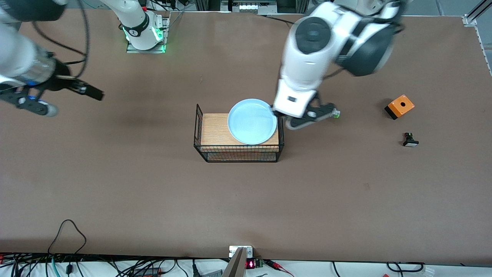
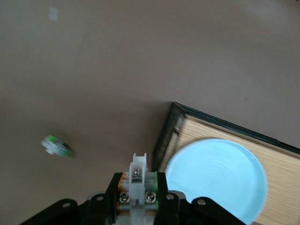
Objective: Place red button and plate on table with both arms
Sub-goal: 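Lift the part with the left gripper while the right gripper reaches in, then place the part with the left gripper while the right gripper nears the plate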
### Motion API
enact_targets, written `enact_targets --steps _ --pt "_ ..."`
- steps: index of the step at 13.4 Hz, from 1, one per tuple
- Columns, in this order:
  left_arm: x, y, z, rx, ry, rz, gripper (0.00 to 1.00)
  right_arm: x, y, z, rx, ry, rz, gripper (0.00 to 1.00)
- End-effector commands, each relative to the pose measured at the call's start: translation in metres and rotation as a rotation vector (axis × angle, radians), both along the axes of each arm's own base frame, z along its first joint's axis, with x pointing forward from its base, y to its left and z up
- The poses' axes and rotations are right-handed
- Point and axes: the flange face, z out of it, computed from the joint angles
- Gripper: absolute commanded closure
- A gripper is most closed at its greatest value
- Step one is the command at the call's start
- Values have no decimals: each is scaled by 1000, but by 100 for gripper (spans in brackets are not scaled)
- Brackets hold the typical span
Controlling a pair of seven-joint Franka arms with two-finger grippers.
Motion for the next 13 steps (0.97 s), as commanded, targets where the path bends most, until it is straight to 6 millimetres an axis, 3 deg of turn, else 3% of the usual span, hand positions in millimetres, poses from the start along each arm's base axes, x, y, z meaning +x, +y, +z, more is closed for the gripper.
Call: enact_targets --steps 1,3,6,9,11,13 --pt "27 61 -5 18 32 -142 96 -9 58 4 -18 -43 -170 0" --pt "45 104 -19 13 67 -251 95 -13 92 -1 19 -80 -180 0" --pt "61 169 -55 1 125 -353 95 -14 114 -10 58 -98 -381 0" --pt "63 215 -114 -1 143 -427 93 -23 148 -18 61 -123 -512 0" --pt "64 255 -141 5 133 -474 93 -29 176 -38 54 -118 -513 0" --pt "58 265 -168 -3 137 -487 92 -28 199 -46 83 -151 -543 0"
